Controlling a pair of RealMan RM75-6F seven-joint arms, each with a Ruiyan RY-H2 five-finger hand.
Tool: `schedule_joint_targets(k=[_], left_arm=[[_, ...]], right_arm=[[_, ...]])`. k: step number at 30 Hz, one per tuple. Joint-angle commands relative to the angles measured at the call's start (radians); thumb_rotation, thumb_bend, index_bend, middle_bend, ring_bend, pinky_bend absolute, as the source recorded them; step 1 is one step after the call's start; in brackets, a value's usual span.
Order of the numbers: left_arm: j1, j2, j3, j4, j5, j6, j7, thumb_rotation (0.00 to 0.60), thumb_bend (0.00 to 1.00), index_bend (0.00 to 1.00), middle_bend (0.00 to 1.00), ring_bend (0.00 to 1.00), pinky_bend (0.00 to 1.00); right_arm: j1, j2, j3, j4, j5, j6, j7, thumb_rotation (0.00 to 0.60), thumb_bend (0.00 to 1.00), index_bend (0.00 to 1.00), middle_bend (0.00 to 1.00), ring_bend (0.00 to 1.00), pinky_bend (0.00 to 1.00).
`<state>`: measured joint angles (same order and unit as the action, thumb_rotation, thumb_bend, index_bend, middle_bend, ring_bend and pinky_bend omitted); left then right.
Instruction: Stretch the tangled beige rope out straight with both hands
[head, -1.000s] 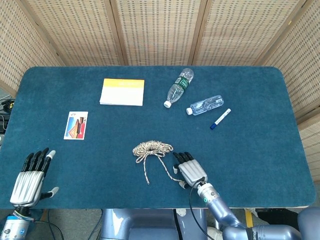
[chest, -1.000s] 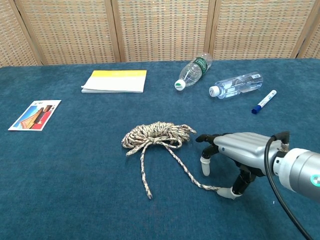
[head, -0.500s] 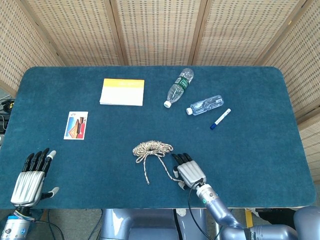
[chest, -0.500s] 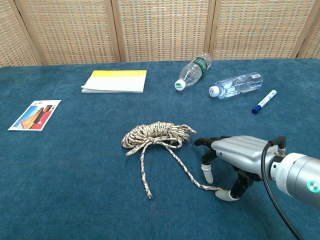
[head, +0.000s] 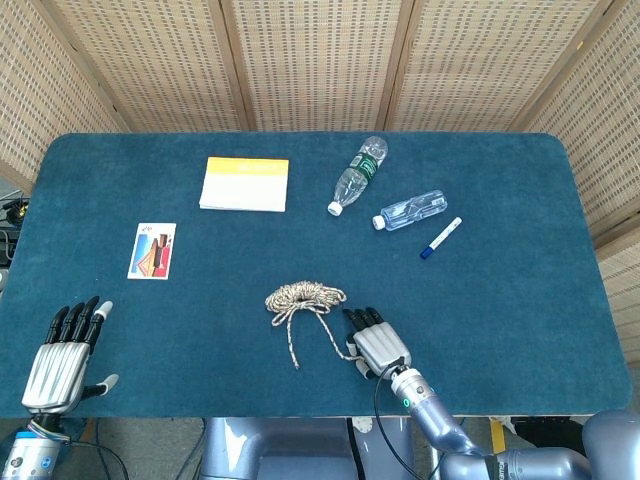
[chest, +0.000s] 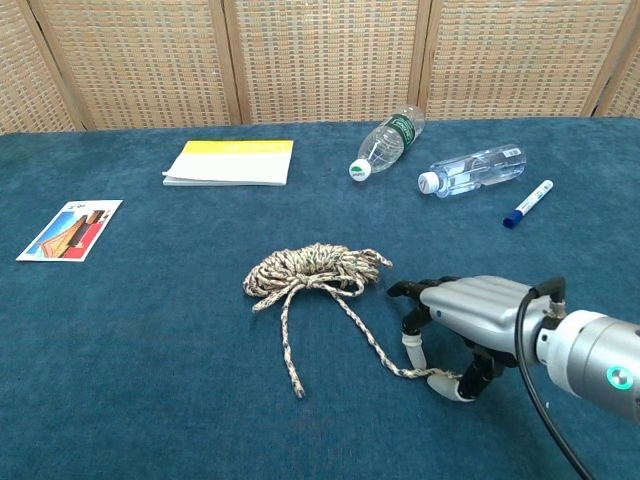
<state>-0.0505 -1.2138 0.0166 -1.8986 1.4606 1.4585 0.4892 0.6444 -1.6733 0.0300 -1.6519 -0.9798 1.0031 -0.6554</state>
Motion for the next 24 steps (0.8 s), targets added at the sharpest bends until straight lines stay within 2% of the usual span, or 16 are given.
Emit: schedule_joint_targets(k=[1,7,15,19,21,24], left_arm=[[0.000,0.000,0.000,0.000,0.000,0.000,0.000,0.600,0.00,0.00,0.00,0.00,0.00],[-0.002,-0.002,0.001,0.002,0.000,0.001,0.002,0.600,0.00,0.00,0.00,0.00,0.00],[-0.012,-0.015,0.001,0.018,0.014,-0.006,0.007,0.600,0.00,0.00,0.00,0.00,0.00],[-0.028,-0.034,-0.007,0.045,0.040,-0.011,0.006,0.600,0.03,0.00,0.00,0.00,0.00],[-0.049,-0.050,-0.016,0.066,0.057,-0.026,0.019,0.600,0.05,0.00,0.00,0.00,0.00],[-0.137,-0.089,-0.031,0.126,0.134,-0.112,0.039,0.600,0.09,0.00,0.00,0.00,0.00]], right_arm=[[0.001,-0.002,-0.001,0.002,-0.002,0.003,0.000,0.600,0.40,0.51,0.00,0.00,0.00],[-0.001,-0.009,-0.005,0.012,-0.014,0.013,0.004,0.600,0.43,0.57,0.00,0.00,0.00],[0.000,-0.011,-0.005,0.016,-0.031,0.018,0.015,0.600,0.46,0.59,0.00,0.00,0.00],[0.003,-0.006,-0.006,0.019,-0.055,0.024,0.012,0.600,0.46,0.59,0.00,0.00,0.00],[0.007,-0.003,-0.008,0.023,-0.072,0.029,0.003,0.600,0.46,0.59,0.00,0.00,0.00],[0.016,0.000,-0.004,0.030,-0.089,0.041,-0.030,0.600,0.47,0.59,0.00,0.00,0.00]])
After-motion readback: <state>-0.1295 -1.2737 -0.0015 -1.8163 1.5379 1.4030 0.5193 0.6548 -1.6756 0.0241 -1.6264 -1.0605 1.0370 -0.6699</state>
